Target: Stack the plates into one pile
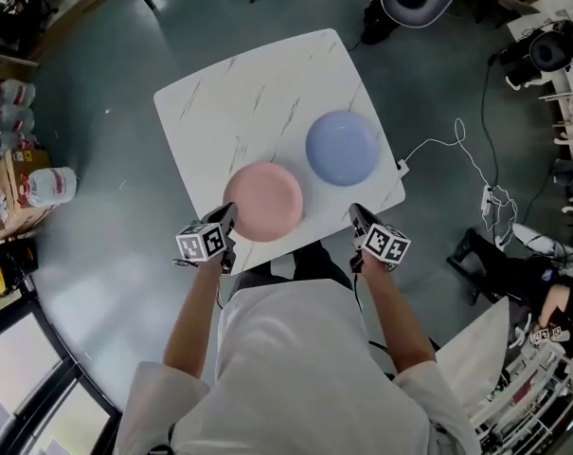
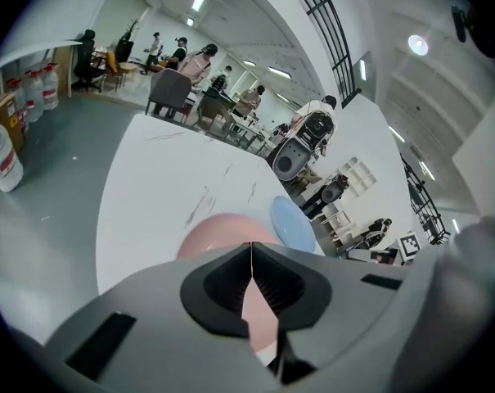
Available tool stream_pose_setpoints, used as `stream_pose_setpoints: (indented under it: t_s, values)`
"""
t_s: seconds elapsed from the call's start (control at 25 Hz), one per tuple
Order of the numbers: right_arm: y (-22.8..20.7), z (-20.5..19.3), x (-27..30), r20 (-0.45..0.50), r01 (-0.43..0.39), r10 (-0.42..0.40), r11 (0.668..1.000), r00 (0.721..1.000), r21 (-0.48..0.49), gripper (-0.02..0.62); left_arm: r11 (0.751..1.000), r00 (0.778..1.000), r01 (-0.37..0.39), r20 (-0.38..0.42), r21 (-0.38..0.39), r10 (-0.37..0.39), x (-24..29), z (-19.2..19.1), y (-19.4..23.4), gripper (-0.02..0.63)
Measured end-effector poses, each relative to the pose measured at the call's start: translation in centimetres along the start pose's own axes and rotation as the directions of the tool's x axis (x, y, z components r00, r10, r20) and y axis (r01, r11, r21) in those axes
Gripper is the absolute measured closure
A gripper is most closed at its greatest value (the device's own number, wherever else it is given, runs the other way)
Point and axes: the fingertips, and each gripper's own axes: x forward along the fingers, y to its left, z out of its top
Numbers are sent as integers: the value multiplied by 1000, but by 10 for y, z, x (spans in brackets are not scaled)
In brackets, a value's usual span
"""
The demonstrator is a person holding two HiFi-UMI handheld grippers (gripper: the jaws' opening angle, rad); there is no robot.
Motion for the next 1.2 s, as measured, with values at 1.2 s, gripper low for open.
stream_pose_setpoints:
  t_s: [1.2]
  values:
    - [-137, 38, 118, -177, -71, 128, 953, 976, 295, 469, 920, 941, -284, 107, -271, 322, -27, -58, -20, 591]
